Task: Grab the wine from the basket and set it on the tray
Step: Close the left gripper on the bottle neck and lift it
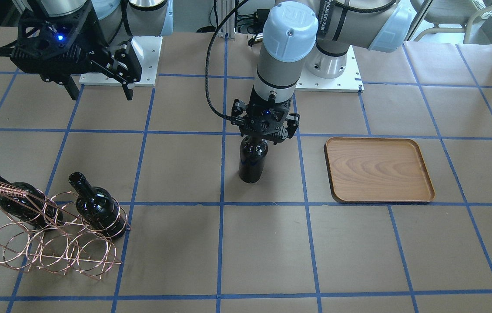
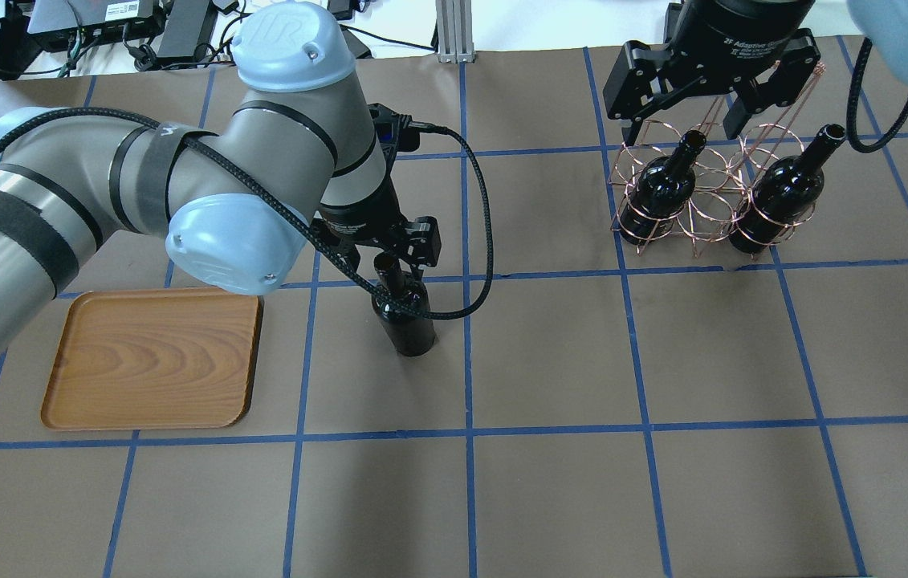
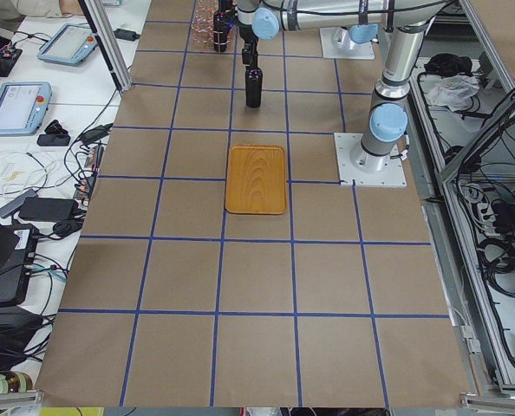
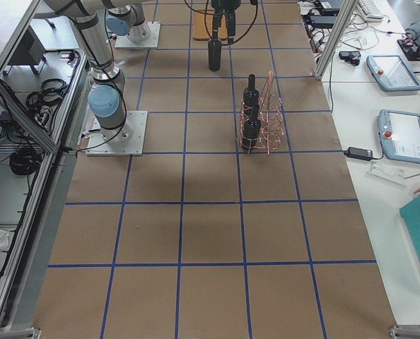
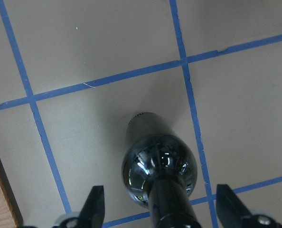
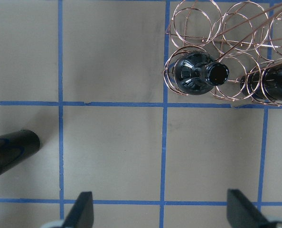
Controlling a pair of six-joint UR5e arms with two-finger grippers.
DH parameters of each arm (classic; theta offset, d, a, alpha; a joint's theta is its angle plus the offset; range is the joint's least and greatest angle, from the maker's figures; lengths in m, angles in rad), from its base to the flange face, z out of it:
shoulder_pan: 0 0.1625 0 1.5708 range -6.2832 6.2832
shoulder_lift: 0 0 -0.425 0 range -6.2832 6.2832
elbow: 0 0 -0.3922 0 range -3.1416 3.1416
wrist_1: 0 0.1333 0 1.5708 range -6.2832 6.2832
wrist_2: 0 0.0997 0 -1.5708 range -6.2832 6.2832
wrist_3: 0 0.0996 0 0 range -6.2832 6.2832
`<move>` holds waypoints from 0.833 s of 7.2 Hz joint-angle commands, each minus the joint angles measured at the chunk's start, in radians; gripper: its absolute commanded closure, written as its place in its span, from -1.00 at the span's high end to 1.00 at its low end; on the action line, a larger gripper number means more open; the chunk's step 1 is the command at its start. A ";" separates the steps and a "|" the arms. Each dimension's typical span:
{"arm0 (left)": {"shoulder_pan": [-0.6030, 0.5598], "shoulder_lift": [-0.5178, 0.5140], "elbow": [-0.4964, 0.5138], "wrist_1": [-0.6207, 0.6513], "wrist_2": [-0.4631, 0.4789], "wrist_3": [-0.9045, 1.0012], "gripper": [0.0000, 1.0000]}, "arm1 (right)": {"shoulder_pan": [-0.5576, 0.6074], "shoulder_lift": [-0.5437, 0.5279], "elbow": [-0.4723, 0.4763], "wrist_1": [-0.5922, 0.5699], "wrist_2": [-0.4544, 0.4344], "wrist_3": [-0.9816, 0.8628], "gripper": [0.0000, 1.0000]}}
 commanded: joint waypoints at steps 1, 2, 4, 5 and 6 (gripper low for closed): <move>-0.003 0.000 0.000 -0.011 0.001 0.001 -0.02 | 0.000 0.001 0.002 -0.007 0.000 -0.001 1.00; -0.005 0.003 0.000 -0.012 0.000 0.001 -0.03 | 0.000 -0.001 0.003 -0.007 0.000 0.000 1.00; -0.005 0.000 0.002 -0.012 -0.002 0.001 -0.87 | 0.002 -0.001 0.008 -0.014 0.002 0.000 1.00; -0.005 0.000 0.005 -0.014 0.000 0.001 -1.00 | 0.002 -0.004 0.015 -0.014 -0.001 -0.001 1.00; -0.005 0.000 0.010 -0.012 0.001 0.001 -1.00 | 0.000 -0.004 0.020 -0.014 -0.001 -0.001 1.00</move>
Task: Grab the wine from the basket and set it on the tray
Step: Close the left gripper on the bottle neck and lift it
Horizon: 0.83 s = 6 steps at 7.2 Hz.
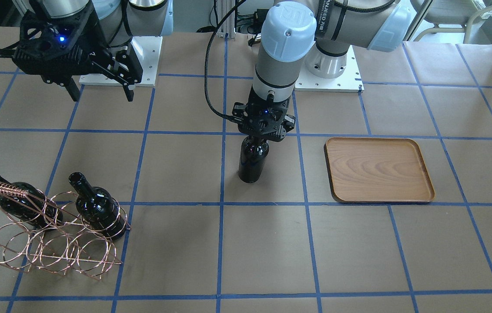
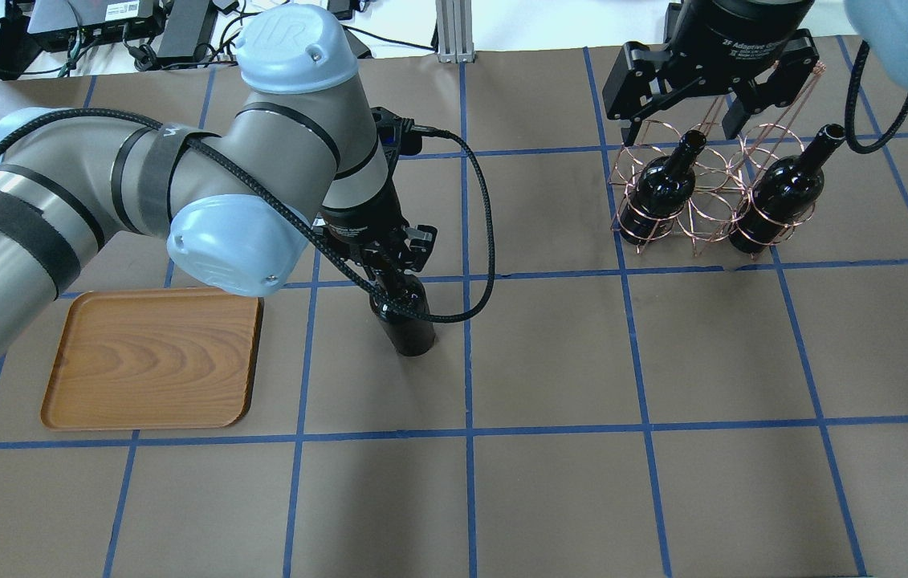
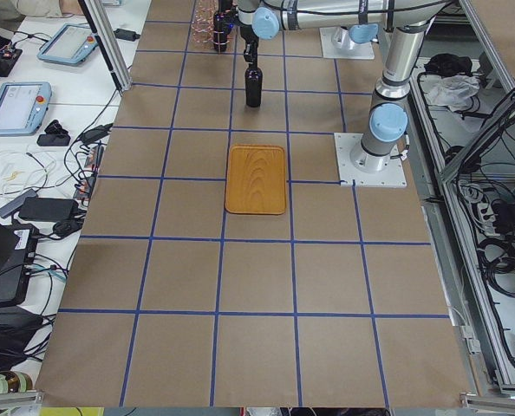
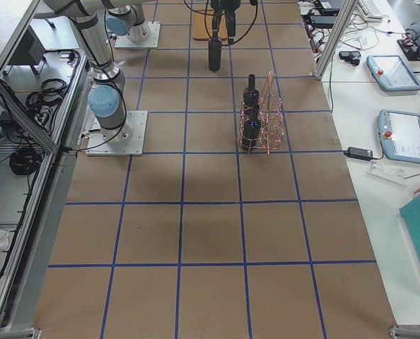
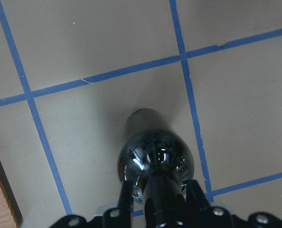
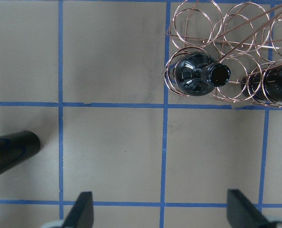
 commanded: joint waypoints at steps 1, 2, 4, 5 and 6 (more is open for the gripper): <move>0.000 -0.002 0.004 0.001 -0.002 0.000 -1.00 | -0.001 -0.001 0.006 -0.001 -0.001 -0.001 1.00; 0.000 -0.002 0.006 0.002 0.000 0.000 -1.00 | -0.001 -0.001 0.006 -0.001 -0.001 -0.001 1.00; 0.012 0.011 0.024 -0.009 0.011 0.030 -1.00 | 0.000 -0.001 0.007 -0.001 0.001 -0.001 1.00; 0.038 0.026 0.055 -0.062 0.012 0.070 -1.00 | 0.000 -0.001 0.007 -0.001 0.001 -0.001 1.00; 0.098 0.031 0.101 -0.129 0.041 0.160 -1.00 | 0.000 -0.001 0.007 -0.001 0.001 -0.001 1.00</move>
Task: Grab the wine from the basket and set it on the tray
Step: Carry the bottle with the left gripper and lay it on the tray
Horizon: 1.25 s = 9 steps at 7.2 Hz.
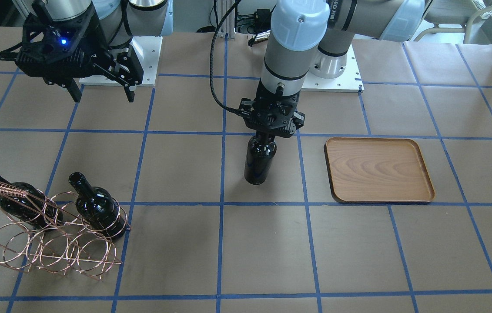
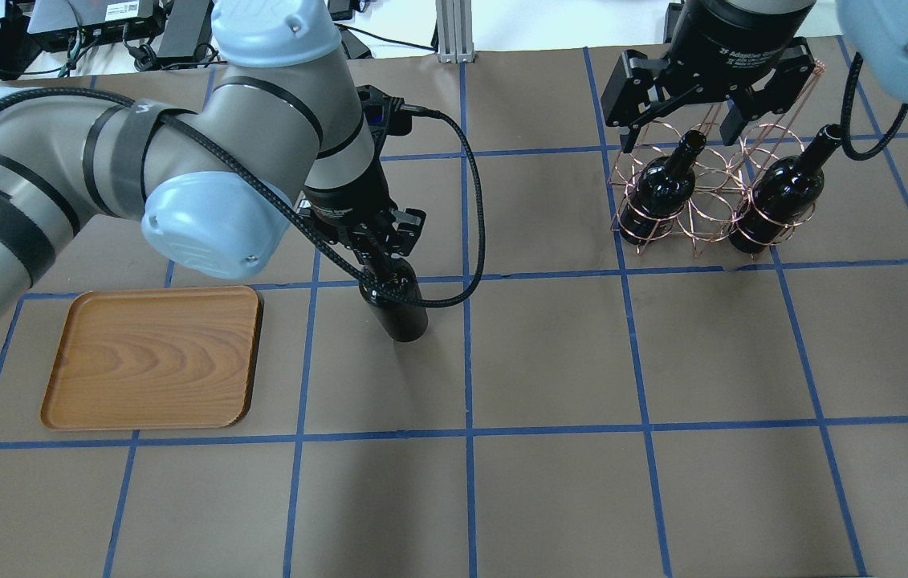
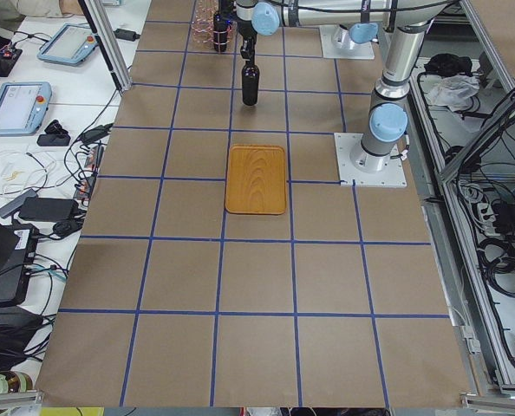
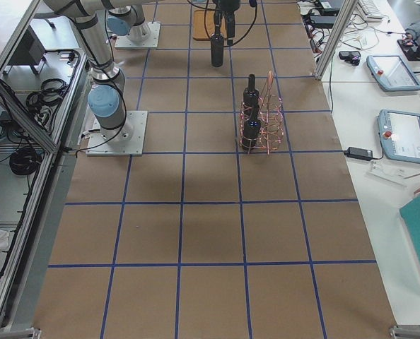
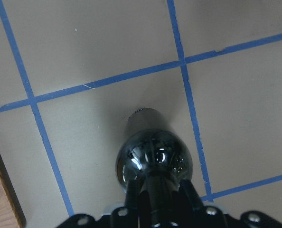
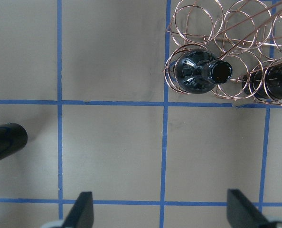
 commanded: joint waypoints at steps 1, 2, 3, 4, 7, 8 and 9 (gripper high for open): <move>0.132 0.022 0.081 -0.124 0.037 0.184 -1.00 | 0.000 0.000 0.000 0.000 -0.001 0.000 1.00; 0.220 0.038 0.085 -0.134 0.048 0.245 -1.00 | 0.000 0.000 0.000 0.000 -0.001 0.000 1.00; 0.312 0.052 0.079 -0.136 0.064 0.337 -1.00 | 0.000 0.000 0.000 0.000 0.000 0.000 1.00; 0.407 0.059 0.072 -0.133 0.084 0.411 -1.00 | 0.000 0.000 0.003 0.000 0.000 0.000 1.00; 0.610 0.059 0.011 -0.120 0.086 0.632 -1.00 | 0.000 0.000 0.003 0.000 0.000 0.000 1.00; 0.649 0.059 -0.008 -0.123 0.084 0.648 -1.00 | 0.000 0.000 0.003 0.000 0.000 0.000 1.00; 0.658 0.057 -0.022 -0.128 0.087 0.652 -1.00 | 0.000 0.000 0.003 0.000 0.000 0.000 1.00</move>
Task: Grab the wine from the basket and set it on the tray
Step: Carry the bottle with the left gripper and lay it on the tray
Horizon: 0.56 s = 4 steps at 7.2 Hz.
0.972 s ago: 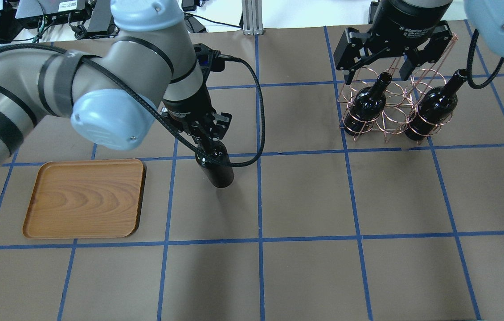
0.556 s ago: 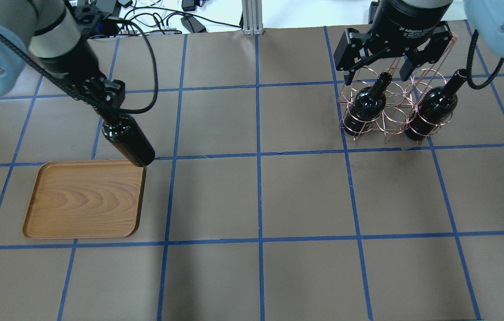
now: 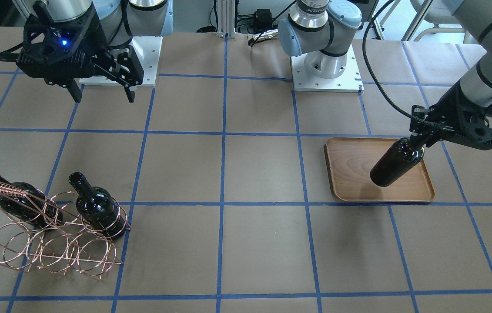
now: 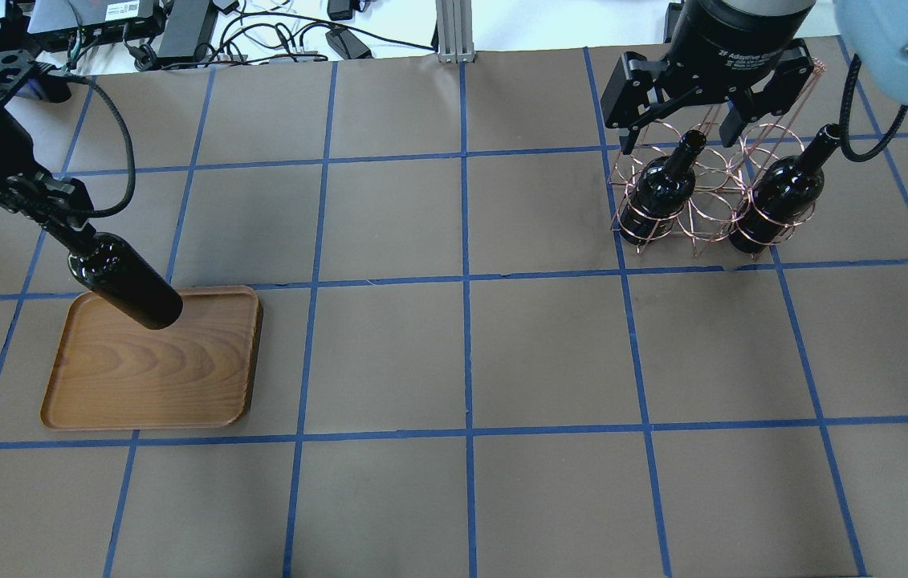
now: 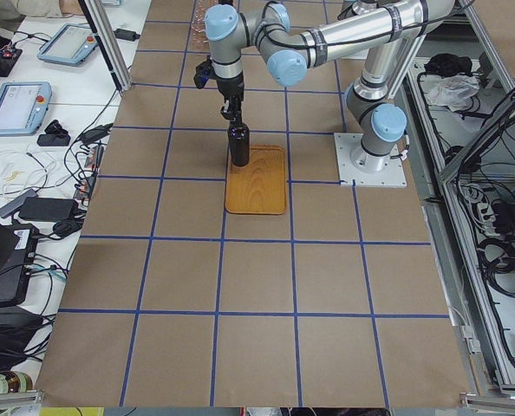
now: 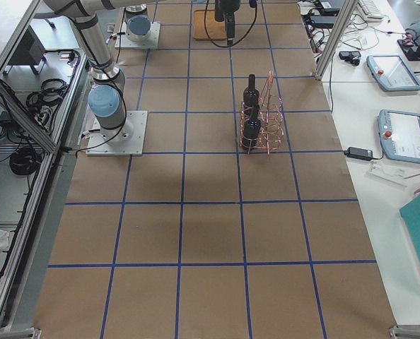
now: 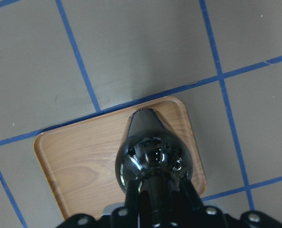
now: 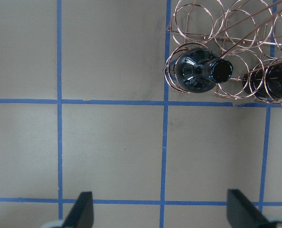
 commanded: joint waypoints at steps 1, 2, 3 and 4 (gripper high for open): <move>0.033 -0.002 -0.039 0.000 0.003 0.030 -1.00 | 0.000 0.000 0.000 0.000 0.000 0.000 1.00; 0.036 -0.007 -0.047 0.000 0.005 0.030 -1.00 | 0.000 0.000 0.000 0.000 -0.002 0.000 1.00; 0.055 -0.019 -0.049 0.000 0.009 0.033 -1.00 | 0.000 0.000 0.000 0.000 0.000 0.002 1.00; 0.065 -0.025 -0.052 0.000 0.008 0.033 -1.00 | 0.000 0.000 0.000 0.000 -0.002 0.000 1.00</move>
